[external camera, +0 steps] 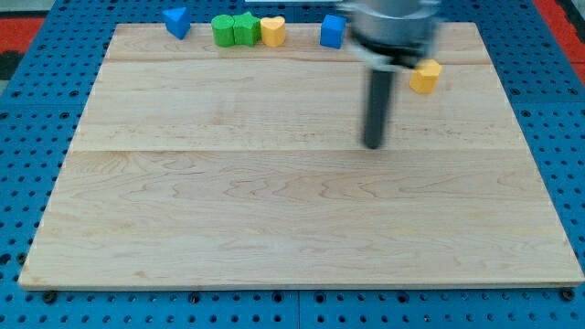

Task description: Put the hexagon at the top center of the board

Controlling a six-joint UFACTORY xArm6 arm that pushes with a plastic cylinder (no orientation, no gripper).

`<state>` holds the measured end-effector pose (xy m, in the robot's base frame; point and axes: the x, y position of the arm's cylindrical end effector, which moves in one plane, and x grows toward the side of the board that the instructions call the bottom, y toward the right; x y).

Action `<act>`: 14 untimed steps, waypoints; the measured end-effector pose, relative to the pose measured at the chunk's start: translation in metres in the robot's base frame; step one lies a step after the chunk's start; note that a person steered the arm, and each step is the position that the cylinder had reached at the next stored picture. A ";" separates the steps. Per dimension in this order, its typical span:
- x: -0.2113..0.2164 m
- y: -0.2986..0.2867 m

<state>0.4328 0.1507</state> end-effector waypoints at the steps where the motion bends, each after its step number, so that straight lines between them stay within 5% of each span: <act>1: -0.062 0.096; 2: -0.104 0.068; 4: -0.174 -0.101; 7: -0.202 -0.139; 9: -0.204 -0.129; 10: -0.170 -0.144; 12: -0.215 -0.165; 13: -0.198 -0.171; 14: -0.172 -0.253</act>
<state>0.2612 -0.1026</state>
